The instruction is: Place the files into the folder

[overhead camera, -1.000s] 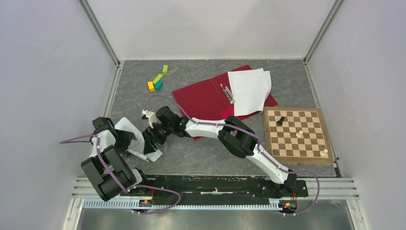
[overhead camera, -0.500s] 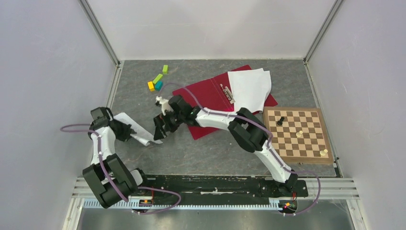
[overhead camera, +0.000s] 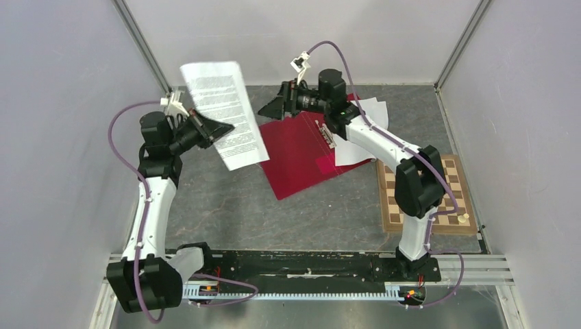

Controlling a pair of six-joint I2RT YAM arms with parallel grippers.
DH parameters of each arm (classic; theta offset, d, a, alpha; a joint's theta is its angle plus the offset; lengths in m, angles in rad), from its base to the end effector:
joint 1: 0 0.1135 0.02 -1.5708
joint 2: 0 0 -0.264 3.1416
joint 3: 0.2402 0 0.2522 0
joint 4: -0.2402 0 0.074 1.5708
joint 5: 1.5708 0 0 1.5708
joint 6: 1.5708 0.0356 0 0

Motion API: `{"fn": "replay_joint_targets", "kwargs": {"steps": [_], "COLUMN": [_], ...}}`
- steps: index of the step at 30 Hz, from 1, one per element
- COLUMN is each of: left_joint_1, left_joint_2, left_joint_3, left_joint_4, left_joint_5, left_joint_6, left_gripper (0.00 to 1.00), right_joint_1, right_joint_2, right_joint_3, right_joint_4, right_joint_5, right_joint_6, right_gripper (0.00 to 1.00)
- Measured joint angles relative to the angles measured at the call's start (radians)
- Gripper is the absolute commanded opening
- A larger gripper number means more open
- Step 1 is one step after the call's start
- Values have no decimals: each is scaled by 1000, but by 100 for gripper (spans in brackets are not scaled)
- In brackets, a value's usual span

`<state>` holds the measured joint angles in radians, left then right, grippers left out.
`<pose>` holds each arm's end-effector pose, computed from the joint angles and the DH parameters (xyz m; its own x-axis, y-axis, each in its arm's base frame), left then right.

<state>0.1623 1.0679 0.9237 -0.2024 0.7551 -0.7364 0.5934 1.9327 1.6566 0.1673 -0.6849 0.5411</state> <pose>0.2386 0.0143 0.3350 -0.5966 -0.5933 -0.5405 0.1590 0.5727 -0.8042 0.3741 0.2795 0.3403 -0.5688 0.0976 -0.8167 -0.7717 0.2802 0.5709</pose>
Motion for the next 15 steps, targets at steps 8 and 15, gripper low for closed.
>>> {"fn": "replay_joint_targets", "kwargs": {"steps": [8, 15], "left_joint_1": [-186, -231], "left_joint_2": [16, 98], "left_joint_3": [99, 100], "left_joint_4": [349, 489], "left_joint_5": [167, 200], "left_joint_6": [-115, -209], "left_gripper": [2, 2], "right_joint_1": [-56, -68], "right_joint_2": [-70, -211], "right_joint_3": [-165, -315], "right_joint_4": [256, 408], "right_joint_5": [-127, -137], "right_joint_6": [229, 334], "right_gripper": [98, 98]}}
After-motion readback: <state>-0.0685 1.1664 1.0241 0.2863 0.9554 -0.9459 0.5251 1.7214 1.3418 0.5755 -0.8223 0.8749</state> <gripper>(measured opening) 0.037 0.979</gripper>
